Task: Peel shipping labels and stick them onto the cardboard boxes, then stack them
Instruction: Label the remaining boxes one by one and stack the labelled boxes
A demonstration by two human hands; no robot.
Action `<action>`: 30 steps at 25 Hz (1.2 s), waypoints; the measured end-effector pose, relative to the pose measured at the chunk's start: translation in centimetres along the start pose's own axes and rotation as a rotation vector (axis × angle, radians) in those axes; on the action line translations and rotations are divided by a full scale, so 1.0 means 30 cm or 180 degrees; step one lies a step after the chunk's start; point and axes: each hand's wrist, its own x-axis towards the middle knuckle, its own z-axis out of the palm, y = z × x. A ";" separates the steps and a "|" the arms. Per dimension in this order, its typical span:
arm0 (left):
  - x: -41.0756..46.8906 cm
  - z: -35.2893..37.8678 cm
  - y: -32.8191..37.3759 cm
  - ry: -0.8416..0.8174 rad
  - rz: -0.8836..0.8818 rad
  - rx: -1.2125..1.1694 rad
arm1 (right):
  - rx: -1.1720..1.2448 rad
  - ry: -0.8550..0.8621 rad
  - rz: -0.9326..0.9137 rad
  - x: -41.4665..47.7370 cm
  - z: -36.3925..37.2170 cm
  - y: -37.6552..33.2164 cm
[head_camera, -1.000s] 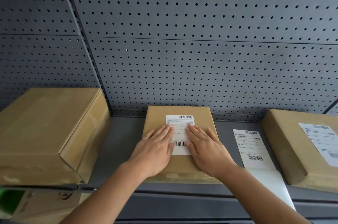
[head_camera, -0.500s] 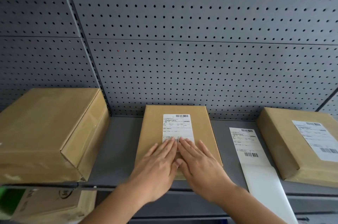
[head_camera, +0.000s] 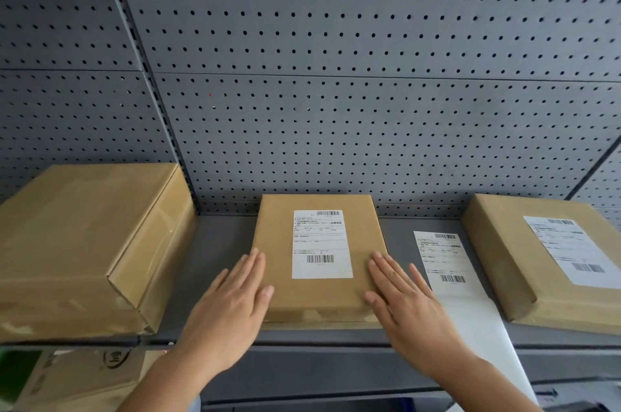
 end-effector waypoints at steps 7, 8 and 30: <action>0.016 0.014 0.030 0.0048 -0.1173 -0.2962 | 0.2912 -0.0454 0.1720 0.042 -0.002 0.021; 0.021 0.020 0.034 0.0097 -0.1272 -0.3193 | 0.3084 -0.0480 0.1845 0.049 0.005 0.025; 0.274 -0.041 0.796 -0.0177 0.0318 -0.4123 | 0.3074 0.1495 0.2569 -0.179 -0.537 0.512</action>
